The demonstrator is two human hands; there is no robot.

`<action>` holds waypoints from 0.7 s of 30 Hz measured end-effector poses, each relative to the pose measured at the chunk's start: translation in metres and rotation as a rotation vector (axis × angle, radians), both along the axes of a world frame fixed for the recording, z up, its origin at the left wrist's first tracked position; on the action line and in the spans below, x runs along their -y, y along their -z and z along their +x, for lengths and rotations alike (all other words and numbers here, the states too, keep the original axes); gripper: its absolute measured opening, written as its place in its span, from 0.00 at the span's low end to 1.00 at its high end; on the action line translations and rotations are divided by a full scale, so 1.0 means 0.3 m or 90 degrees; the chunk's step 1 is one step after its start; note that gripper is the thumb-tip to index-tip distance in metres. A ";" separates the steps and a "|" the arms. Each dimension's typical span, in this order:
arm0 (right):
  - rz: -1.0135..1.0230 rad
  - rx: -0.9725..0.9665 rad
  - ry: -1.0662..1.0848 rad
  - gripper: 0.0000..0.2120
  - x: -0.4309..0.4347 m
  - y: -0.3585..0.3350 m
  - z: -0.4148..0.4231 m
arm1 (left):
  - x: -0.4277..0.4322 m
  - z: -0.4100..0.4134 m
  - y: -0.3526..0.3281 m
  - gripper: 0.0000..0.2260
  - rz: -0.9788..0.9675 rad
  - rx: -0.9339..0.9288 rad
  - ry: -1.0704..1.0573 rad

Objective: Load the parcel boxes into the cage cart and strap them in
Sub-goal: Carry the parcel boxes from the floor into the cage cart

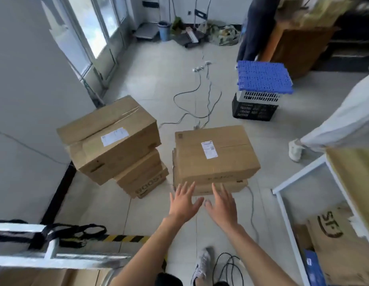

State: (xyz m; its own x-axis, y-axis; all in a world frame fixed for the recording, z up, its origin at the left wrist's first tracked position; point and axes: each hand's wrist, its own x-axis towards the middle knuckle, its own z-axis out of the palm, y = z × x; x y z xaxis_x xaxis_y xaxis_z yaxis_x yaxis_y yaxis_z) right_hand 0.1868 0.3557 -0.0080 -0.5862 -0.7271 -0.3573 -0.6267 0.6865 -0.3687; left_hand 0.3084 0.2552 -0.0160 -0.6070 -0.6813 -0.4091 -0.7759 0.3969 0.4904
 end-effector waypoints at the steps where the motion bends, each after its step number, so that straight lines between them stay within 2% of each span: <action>1: -0.008 0.006 0.023 0.32 -0.012 0.000 -0.050 | -0.005 -0.061 0.004 0.33 0.004 -0.002 0.013; 7: -0.003 0.033 0.077 0.33 -0.011 0.039 -0.300 | 0.025 -0.328 0.061 0.33 0.027 0.005 0.059; 15: 0.060 0.040 0.049 0.34 0.187 0.193 -0.603 | 0.228 -0.578 0.214 0.34 0.091 0.046 0.012; 21: 0.133 0.087 0.024 0.34 0.346 0.357 -0.826 | 0.422 -0.736 0.407 0.41 0.124 0.093 -0.038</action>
